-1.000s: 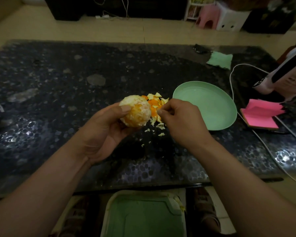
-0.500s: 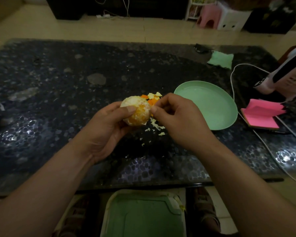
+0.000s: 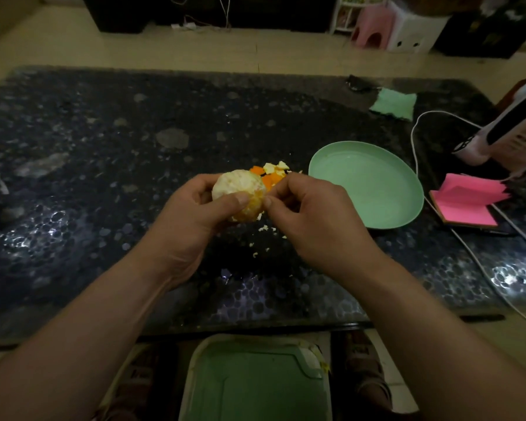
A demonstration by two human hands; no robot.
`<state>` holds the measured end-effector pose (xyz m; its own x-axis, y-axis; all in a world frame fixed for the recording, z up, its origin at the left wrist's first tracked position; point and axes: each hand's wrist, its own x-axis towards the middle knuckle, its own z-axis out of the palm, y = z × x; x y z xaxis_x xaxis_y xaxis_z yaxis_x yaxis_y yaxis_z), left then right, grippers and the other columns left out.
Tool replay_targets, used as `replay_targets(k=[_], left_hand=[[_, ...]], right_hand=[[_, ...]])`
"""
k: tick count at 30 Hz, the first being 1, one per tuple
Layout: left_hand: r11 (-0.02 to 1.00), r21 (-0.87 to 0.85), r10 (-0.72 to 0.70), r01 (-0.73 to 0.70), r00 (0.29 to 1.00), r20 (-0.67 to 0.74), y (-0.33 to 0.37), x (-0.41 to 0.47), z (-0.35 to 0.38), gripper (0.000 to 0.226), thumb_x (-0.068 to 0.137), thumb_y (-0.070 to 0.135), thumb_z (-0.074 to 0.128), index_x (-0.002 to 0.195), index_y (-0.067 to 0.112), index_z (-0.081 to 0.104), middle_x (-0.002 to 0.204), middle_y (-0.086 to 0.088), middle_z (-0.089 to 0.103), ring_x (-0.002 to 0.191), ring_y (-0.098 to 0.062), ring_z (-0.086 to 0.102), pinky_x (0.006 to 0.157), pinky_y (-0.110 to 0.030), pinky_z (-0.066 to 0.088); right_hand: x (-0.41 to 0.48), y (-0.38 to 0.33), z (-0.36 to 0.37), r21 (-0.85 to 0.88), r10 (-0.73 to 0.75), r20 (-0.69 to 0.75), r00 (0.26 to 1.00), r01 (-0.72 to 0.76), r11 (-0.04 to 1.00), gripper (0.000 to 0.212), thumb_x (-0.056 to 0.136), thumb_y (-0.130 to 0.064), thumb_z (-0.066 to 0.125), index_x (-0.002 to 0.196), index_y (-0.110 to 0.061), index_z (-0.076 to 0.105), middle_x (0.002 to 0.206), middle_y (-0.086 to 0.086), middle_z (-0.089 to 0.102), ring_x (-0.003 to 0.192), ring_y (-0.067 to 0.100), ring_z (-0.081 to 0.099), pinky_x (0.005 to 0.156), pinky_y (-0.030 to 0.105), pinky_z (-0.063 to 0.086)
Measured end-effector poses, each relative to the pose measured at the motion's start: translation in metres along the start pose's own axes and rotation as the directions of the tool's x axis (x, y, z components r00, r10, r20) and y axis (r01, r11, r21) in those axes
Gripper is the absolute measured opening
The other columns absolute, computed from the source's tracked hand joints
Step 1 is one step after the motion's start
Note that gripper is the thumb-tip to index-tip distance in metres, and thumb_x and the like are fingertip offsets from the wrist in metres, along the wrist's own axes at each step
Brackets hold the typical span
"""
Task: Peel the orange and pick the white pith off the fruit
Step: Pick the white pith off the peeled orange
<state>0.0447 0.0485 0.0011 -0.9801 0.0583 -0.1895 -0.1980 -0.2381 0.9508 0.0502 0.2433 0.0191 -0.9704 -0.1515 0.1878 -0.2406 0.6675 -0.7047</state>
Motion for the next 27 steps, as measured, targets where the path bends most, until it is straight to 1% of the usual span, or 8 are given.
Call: replay_targets(k=[3,7,9,13,18,23,25,27], left_hand=[[1.0,0.006,0.012,-0.012,1.0,0.014,-0.001,-0.001,0.002,0.062,0.075,0.022,0.079,0.132,0.006,0.061,0.121,-0.01,0.077,0.112,-0.026,0.074,0.092,-0.034,0.062],[1.0,-0.006,0.005,-0.005,1.0,0.016,-0.003,0.0,0.001,0.057,0.081,0.02,0.086,0.131,0.006,0.063,0.122,-0.012,0.076,0.111,-0.026,0.074,0.091,-0.035,0.062],[0.999,-0.038,-0.004,0.004,1.0,0.013,-0.003,0.001,0.001,0.054,0.081,0.022,0.078,0.13,0.005,0.063,0.122,-0.013,0.076,0.107,-0.024,0.075,0.09,-0.035,0.063],[0.991,-0.127,-0.033,0.04,0.998,0.059,-0.001,0.001,-0.001,0.051,0.084,0.022,0.073,0.131,0.003,0.064,0.126,-0.016,0.075,0.109,-0.024,0.074,0.087,-0.032,0.062],[0.979,-0.192,-0.048,0.073,0.99,0.135,0.003,0.001,-0.006,0.054,0.088,0.02,0.068,0.138,-0.001,0.061,0.132,-0.017,0.072,0.118,-0.026,0.071,0.09,-0.031,0.061],[0.979,-0.187,-0.053,0.077,0.99,0.132,0.003,0.003,-0.01,0.055,0.088,0.02,0.069,0.138,0.001,0.062,0.134,-0.017,0.071,0.121,-0.027,0.07,0.094,-0.034,0.06],[0.979,-0.188,-0.053,0.075,0.991,0.123,0.002,0.004,-0.009,0.055,0.087,0.02,0.069,0.138,0.0,0.063,0.132,-0.017,0.072,0.118,-0.025,0.071,0.093,-0.033,0.061],[0.978,-0.193,-0.054,0.078,0.99,0.127,0.002,0.003,-0.009,0.055,0.087,0.02,0.07,0.137,0.0,0.063,0.132,-0.017,0.072,0.118,-0.025,0.071,0.093,-0.033,0.061]], right_hand=[[-0.001,0.0,0.004,-0.073,-0.057,-0.039,0.998,0.054,0.996,0.009,0.096,-0.029,0.07,0.088,-0.024,0.07,0.075,-0.01,0.068,0.067,0.008,0.063,0.064,0.036,0.055],[-0.002,-0.001,0.006,-0.085,-0.095,-0.106,0.99,0.086,0.993,0.01,0.093,-0.027,0.07,0.084,-0.024,0.067,0.071,-0.01,0.066,0.064,0.01,0.062,0.063,0.039,0.055],[-0.001,0.0,0.005,-0.045,-0.099,-0.125,0.987,0.094,0.995,0.01,0.092,-0.027,0.07,0.084,-0.023,0.066,0.072,-0.009,0.066,0.065,0.011,0.062,0.063,0.04,0.055],[0.0,0.002,0.002,0.029,-0.049,-0.142,0.989,0.054,0.998,0.012,0.094,-0.024,0.07,0.082,-0.023,0.066,0.068,-0.011,0.063,0.063,0.009,0.06,0.06,0.032,0.052],[0.004,0.005,-0.003,0.109,0.034,-0.135,0.99,-0.019,0.994,0.014,0.097,-0.021,0.067,0.084,-0.021,0.068,0.067,-0.008,0.064,0.061,0.007,0.058,0.055,0.021,0.045],[0.002,0.001,-0.003,0.181,0.05,-0.059,0.997,-0.039,0.983,0.014,0.105,-0.022,0.059,0.098,-0.024,0.071,0.075,-0.003,0.071,0.061,0.012,0.061,0.055,0.032,0.05],[0.0,0.0,-0.003,0.164,0.019,-0.043,0.999,-0.012,0.986,0.01,0.104,-0.025,0.062,0.098,-0.024,0.07,0.071,-0.008,0.066,0.06,0.007,0.058,0.053,0.021,0.044],[-0.001,-0.001,-0.003,0.168,0.015,-0.028,0.999,-0.01,0.986,0.008,0.103,-0.03,0.066,0.098,-0.025,0.07,0.071,-0.012,0.064,0.064,0.005,0.06,0.058,0.013,0.042]])
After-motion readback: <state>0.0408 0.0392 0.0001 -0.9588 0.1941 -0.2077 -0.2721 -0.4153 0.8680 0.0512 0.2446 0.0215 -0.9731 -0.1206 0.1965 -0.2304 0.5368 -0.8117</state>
